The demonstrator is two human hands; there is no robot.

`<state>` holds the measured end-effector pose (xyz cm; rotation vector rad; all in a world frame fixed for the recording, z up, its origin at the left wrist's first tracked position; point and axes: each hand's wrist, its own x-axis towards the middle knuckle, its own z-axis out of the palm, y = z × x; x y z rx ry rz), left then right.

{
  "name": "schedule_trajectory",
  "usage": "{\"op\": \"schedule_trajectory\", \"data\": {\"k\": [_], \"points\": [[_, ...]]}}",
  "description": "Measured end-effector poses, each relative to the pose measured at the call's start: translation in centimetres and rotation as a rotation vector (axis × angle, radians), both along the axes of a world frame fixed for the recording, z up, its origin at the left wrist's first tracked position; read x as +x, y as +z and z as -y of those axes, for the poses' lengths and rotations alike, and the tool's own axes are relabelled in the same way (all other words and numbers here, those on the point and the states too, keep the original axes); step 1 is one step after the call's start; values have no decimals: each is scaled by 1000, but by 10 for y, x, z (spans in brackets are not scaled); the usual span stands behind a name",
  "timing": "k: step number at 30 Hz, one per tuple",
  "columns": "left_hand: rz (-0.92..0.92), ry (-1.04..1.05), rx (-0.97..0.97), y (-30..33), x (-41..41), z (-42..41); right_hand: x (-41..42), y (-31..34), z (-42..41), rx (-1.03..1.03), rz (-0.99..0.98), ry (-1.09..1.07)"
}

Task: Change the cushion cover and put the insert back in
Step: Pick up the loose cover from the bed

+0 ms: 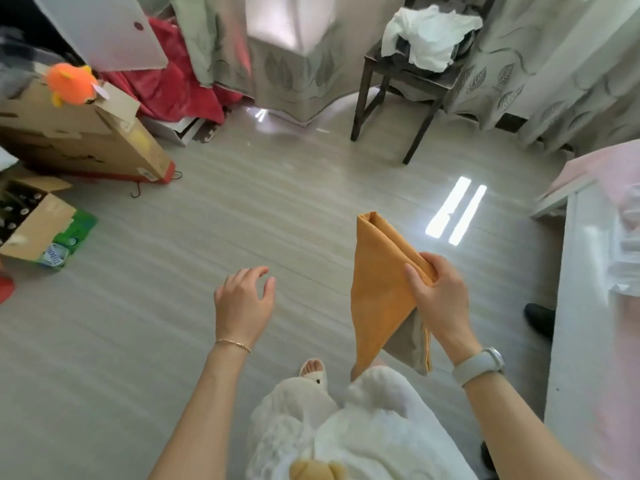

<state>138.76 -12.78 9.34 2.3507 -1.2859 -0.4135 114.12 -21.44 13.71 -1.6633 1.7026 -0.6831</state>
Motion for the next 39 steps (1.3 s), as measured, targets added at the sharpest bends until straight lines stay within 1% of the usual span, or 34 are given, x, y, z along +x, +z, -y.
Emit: {"op": "schedule_trajectory", "data": {"k": [5,8,13,18,24,30,34,39], "points": [[96,-207,19,-12,13,102,7,-10,72,12,9,-143],[134,-296,55,-20,15,169,7,-25,126,30,7,-201],[102,-298,107,-30,13,288,5,-39,237,60,16,-238],[67,-297,101,-23,6,410,4,-31,352,43,-22,-226],[72,-315,79,-19,12,531,8,-30,459,39,-43,-248],[48,-398,62,-32,17,660,20,-41,571,60,-41,-321],[-12,-450,83,-38,25,765,32,-43,661,63,-50,-366],[-8,-487,41,-23,39,888,50,-34,767,55,-51,-396]]}}
